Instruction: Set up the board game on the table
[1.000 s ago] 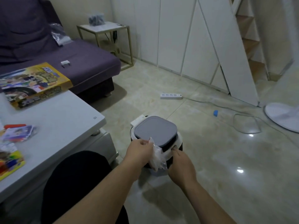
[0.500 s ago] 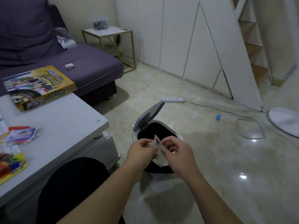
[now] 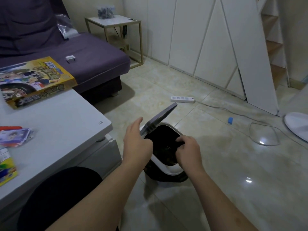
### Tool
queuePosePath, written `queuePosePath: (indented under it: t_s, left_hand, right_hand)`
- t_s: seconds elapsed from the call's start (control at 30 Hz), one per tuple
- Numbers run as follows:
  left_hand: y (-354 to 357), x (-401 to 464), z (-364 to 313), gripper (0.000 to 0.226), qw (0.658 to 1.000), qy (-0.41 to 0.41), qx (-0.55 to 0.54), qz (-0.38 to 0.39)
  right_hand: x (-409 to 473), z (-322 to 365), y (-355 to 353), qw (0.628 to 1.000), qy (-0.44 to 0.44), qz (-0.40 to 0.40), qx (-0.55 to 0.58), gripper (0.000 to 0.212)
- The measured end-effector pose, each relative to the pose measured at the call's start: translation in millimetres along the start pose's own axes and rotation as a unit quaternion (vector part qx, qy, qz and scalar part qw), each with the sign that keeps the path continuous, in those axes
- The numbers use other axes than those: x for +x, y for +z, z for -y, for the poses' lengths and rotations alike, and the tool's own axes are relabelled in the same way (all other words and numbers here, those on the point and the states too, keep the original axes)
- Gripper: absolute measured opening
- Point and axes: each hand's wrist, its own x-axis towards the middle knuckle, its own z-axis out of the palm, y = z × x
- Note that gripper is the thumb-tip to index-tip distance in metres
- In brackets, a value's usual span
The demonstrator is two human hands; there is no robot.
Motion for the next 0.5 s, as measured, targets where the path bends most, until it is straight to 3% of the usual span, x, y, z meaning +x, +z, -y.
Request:
queuePosePath:
  t_s: [0.13,0.23,0.3,0.4,0.5]
  left_hand:
    - [15.5,-7.4,6.2,0.082,0.983,0.103,0.125,0.085]
    - [30.9,-15.9,17.8,0.082,0.955,0.097,0.222,0.170]
    - [41.3,-19.9,27.8,0.079,0.921,0.093,0.284,0.249]
    - [52.2,-23.2,44.6,0.078,0.869,0.072,0.355,0.337]
    - [57.5,-25.5,54.8,0.075,0.833,0.084,0.406,0.366]
  right_hand:
    - [-8.9,-20.5,-29.7,0.992,0.034,-0.100,0.068,0.037]
    - [-18.6,-36.0,-41.4,0.985,0.042,-0.148,0.077,0.037]
    - [-25.4,-41.7,-37.9,0.991,0.006,-0.125,0.042,0.044]
    - [-31.6,-49.7,-22.6,0.994,-0.098,-0.028,-0.033,0.066]
    - [-41.0,-63.5,-1.9,0.970,-0.172,0.063,-0.162,0.061]
